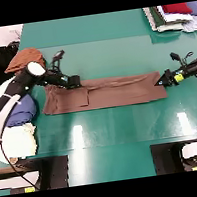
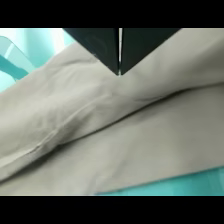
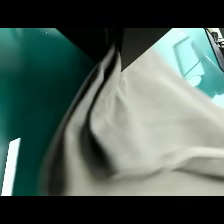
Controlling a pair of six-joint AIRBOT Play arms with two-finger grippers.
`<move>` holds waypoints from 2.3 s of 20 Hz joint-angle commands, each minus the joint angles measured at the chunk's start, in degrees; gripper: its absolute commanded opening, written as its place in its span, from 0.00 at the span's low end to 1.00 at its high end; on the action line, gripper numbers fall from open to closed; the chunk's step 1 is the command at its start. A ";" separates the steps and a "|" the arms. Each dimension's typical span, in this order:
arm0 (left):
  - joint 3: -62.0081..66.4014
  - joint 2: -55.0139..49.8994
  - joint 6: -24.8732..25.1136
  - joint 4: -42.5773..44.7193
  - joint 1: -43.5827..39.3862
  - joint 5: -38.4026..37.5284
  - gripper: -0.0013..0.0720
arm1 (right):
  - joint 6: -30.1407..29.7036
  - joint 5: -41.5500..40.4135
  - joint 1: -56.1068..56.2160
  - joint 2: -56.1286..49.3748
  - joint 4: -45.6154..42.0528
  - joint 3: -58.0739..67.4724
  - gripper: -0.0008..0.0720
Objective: Fold the shirts.
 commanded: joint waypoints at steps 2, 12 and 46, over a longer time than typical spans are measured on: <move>4.68 -7.63 -0.13 -1.44 -7.58 1.20 0.05 | 7.80 3.54 2.32 9.53 0.46 3.56 0.03; 13.16 -16.63 -0.15 -3.26 -19.12 1.42 0.05 | 20.90 4.83 19.23 12.85 0.50 27.65 0.03; 13.35 19.85 -1.16 17.29 23.80 -9.66 0.05 | 8.15 -16.90 60.46 -19.02 15.96 47.89 0.60</move>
